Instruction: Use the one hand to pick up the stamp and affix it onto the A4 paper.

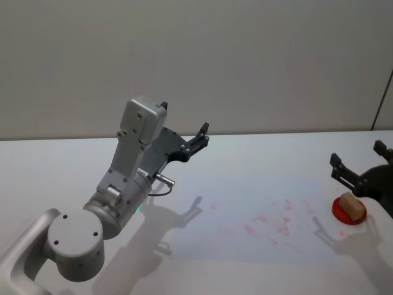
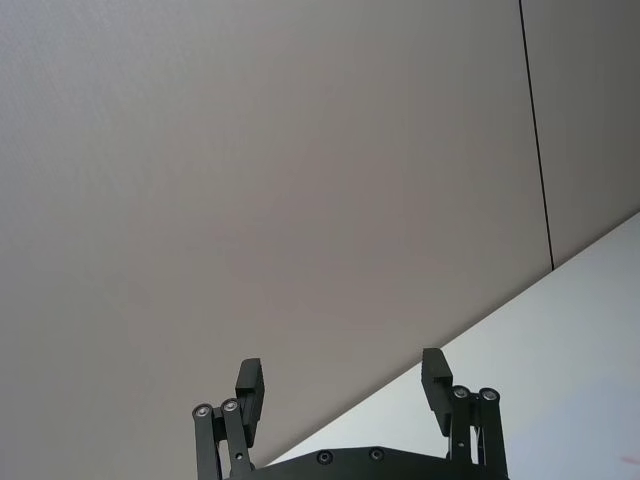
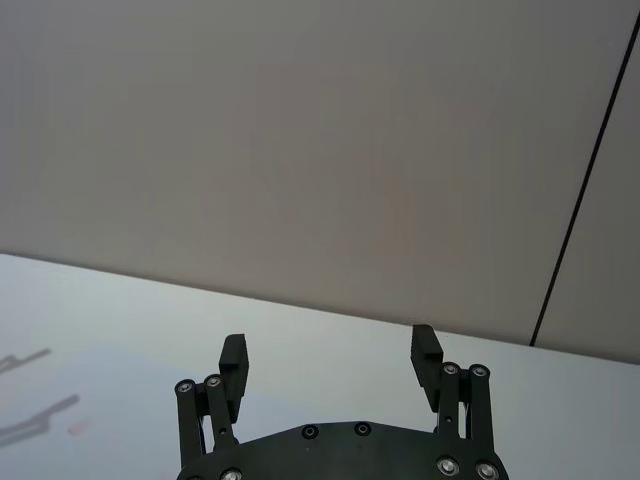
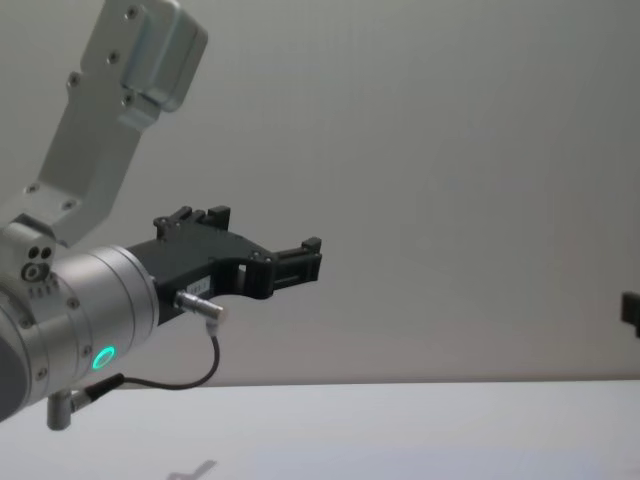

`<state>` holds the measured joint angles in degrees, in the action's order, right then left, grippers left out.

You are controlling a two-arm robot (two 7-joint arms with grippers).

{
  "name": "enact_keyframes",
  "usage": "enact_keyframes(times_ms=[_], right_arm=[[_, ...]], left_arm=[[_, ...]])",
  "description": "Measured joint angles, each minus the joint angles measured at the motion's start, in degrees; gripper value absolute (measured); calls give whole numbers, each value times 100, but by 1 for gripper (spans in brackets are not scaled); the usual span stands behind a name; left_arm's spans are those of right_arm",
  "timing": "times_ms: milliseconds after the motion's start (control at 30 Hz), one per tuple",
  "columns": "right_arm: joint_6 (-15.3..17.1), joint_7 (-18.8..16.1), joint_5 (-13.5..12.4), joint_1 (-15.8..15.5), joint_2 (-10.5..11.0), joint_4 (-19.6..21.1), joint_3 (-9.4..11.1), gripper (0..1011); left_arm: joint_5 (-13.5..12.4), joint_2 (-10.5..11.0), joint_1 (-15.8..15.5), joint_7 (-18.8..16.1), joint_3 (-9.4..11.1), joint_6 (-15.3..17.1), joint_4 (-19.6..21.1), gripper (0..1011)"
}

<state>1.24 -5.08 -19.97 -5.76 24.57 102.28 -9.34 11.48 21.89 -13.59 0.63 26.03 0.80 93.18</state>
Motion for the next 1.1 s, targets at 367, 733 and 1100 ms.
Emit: enact_keyframes(times_ms=[367, 733, 1100], right_arm=[[-78, -145, 28, -110, 142, -232, 93, 1001], [-105, -352, 125, -64, 155, -544, 105, 1001], [-139, -534, 273, 39, 118, -924, 85, 1001]], left_arm=[[0, 0, 0, 0, 0, 0, 0, 1001], [0, 0, 0, 0, 0, 0, 0, 1001], [0, 0, 0, 0, 0, 0, 0, 1001]])
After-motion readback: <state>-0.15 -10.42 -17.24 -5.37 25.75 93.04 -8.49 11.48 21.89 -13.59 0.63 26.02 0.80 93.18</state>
